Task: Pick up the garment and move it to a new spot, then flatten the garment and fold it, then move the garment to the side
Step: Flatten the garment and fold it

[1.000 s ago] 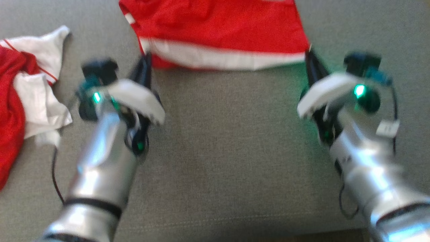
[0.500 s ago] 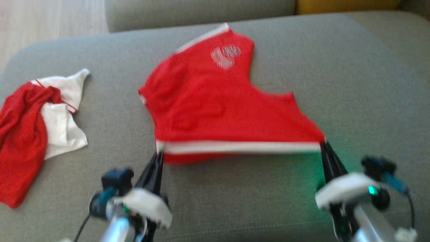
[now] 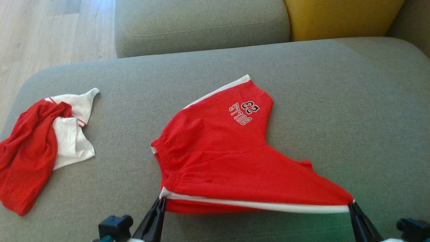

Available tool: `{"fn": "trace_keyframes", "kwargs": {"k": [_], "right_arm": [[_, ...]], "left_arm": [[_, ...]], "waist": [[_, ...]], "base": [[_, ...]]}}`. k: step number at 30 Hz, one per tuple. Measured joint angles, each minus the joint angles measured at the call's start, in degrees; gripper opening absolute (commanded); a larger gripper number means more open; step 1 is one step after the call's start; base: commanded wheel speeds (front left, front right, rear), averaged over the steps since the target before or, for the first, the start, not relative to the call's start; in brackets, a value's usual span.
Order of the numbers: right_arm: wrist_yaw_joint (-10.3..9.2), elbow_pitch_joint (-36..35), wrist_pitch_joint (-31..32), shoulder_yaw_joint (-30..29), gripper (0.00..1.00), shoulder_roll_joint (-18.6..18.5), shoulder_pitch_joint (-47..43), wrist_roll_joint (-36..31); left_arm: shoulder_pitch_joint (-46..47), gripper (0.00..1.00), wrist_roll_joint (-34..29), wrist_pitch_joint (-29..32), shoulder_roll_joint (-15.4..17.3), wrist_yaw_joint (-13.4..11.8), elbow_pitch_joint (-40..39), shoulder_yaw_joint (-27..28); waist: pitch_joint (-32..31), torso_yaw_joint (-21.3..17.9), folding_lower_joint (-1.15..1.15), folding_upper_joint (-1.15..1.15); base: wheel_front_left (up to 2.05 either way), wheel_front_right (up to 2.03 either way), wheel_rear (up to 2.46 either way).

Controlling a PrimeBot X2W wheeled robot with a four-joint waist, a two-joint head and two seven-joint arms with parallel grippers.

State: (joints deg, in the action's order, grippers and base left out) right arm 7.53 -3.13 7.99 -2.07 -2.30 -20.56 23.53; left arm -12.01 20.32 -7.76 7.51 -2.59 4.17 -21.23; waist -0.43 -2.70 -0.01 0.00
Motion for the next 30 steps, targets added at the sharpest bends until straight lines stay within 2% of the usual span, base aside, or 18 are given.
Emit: {"fn": "trace_keyframes", "kwargs": {"k": [8, 14, 18, 21, 30], "right_arm": [[0.0, -3.6, 2.19, -0.66, 0.0, 0.1, -2.0, 0.6], [0.0, -2.32, 2.2, -1.33, 0.0, 0.12, 4.83, -1.1], [0.0, -0.02, 2.25, -1.29, 0.0, -0.24, 15.33, -3.28], [0.0, 3.3, 1.71, -0.53, 0.0, -1.83, 23.49, -3.77], [0.0, 19.54, -1.27, 4.19, 0.0, -7.83, 45.15, -2.02]], "left_arm": [[-1.84, 0.0, 1.1, 2.71, 1.15, -0.8, -3.74, -0.05], [2.08, 0.0, 1.65, 4.25, 1.36, -0.35, -3.83, 0.09], [9.34, 0.0, 2.02, 5.16, 1.42, 0.65, -3.07, 0.43], [14.17, 0.0, 2.26, 5.24, 0.97, 1.27, -1.25, 1.0], [25.62, 0.0, 3.41, 4.64, -2.11, 3.18, 5.67, 0.18]], "waist": [[0.93, -0.06, 0.0, 0.0], [3.45, 0.29, 0.0, 0.0], [6.18, 1.25, 0.0, 0.0], [8.5, 2.29, 0.0, 0.0], [14.95, 7.49, 0.0, 0.0]], "base": [[0.0, 0.0, 0.0], [0.0, 0.0, 0.0], [0.0, 0.0, 0.0], [0.0, 0.0, 0.0], [0.0, 0.0, 0.0]]}}
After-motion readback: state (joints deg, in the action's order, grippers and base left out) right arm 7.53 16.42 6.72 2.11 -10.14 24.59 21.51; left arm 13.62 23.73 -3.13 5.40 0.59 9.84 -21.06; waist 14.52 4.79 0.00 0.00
